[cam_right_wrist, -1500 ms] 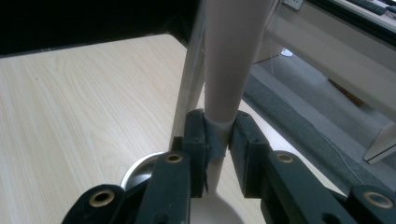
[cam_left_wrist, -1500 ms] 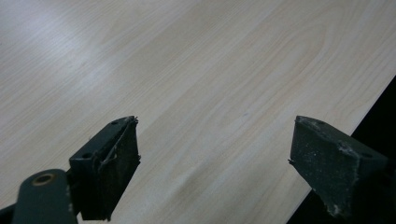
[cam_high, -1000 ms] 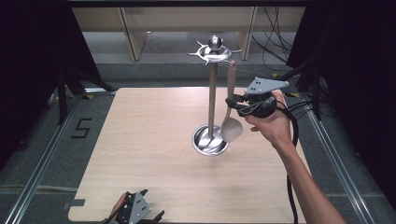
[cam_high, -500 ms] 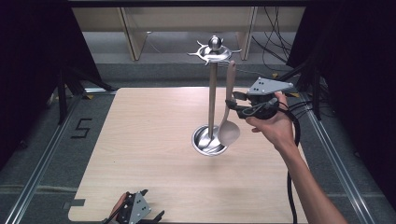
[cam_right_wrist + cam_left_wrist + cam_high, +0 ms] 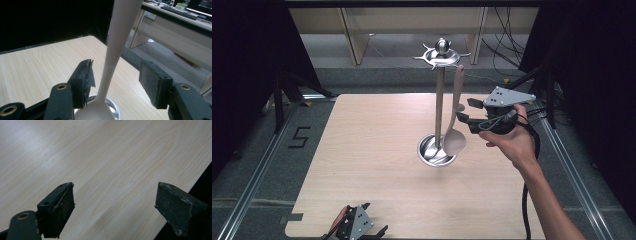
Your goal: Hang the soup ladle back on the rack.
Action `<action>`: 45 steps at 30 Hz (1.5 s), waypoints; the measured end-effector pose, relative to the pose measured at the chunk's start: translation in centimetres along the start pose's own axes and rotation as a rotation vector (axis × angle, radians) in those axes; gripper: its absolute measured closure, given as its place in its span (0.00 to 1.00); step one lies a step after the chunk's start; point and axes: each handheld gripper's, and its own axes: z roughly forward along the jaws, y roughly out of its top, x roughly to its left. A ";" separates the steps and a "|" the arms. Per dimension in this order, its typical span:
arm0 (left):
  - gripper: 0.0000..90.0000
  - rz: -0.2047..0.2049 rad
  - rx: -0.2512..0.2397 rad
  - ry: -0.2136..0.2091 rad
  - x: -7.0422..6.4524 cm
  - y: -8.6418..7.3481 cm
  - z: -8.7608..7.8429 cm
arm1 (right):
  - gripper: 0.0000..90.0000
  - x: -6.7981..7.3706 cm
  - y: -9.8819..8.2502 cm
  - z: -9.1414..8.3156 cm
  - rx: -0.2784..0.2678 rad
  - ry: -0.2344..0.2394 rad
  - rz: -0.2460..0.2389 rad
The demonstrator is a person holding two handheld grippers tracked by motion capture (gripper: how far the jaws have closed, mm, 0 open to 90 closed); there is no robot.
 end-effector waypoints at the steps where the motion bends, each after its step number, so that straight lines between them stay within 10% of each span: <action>1: 0.16 -0.002 -0.001 0.000 0.0 0.0 0.0 | 0.49 0.0 -0.2 -0.1 0.002 0.005 -0.002; 11: 0.16 0.011 -0.036 0.021 0.3 0.0 0.2 | 0.48 0.4 -1.4 -1.1 0.006 -0.011 0.001; 15: 0.16 -0.044 -0.030 0.008 -0.1 -0.1 0.3 | 0.48 0.5 -1.9 -1.3 -0.007 -0.021 -0.005; 27: 0.16 0.037 -0.018 0.012 0.5 0.0 0.0 | 0.46 1.2 -3.4 -2.0 -0.006 -0.027 0.007; 31: 0.16 -0.054 -0.039 0.024 -0.1 -0.2 0.3 | 0.44 1.6 -4.2 -2.2 -0.005 -0.040 0.006; 37: 0.16 0.032 -0.013 0.014 0.5 0.0 0.1 | 0.44 2.1 -5.3 -2.3 -0.011 -0.067 -0.004; 39: 0.16 -0.026 -0.017 0.023 0.1 -0.1 0.1 | 0.44 2.3 -5.7 -2.3 -0.028 -0.070 -0.022; 40: 0.16 0.032 -0.018 0.016 0.5 0.0 0.0 | 0.44 2.5 -5.8 -2.3 -0.028 -0.066 -0.011; 45: 0.16 0.027 -0.010 0.007 0.4 0.0 0.2 | 0.43 2.9 -6.8 -2.2 -0.025 -0.058 0.007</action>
